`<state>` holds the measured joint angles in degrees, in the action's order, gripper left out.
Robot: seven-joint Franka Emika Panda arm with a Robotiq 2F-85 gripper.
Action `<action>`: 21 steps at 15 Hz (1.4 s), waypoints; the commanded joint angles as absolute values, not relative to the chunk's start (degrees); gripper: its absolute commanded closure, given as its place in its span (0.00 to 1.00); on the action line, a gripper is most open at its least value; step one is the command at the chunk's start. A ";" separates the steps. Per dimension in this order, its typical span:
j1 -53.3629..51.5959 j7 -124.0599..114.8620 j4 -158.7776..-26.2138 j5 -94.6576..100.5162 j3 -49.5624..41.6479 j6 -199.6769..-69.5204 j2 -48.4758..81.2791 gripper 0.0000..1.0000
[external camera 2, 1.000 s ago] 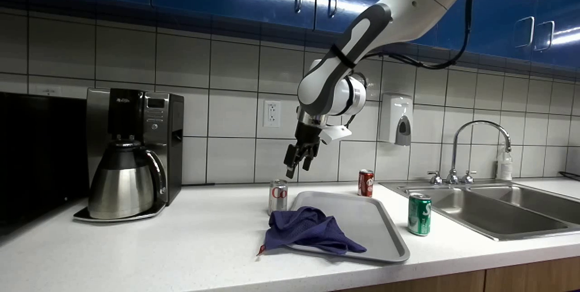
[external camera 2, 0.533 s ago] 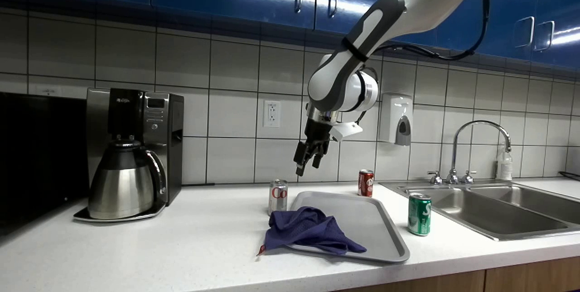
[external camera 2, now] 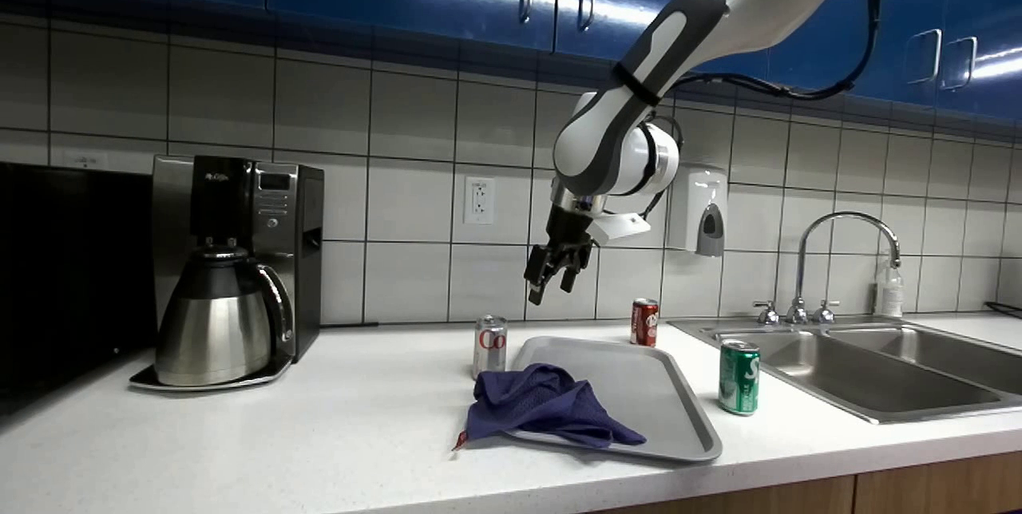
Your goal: Remove the green and grey cans from the tray
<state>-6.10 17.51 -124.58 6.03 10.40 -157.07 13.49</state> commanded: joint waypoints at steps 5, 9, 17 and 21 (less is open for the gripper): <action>-4.14 14.49 -134.30 4.59 8.67 -162.31 6.24 0.00; -2.78 14.91 -139.59 4.10 6.89 -163.99 3.12 0.00; -2.55 15.01 -143.90 4.63 4.04 -163.59 -0.06 0.00; -2.98 13.38 -142.36 5.59 3.81 -163.05 2.06 0.00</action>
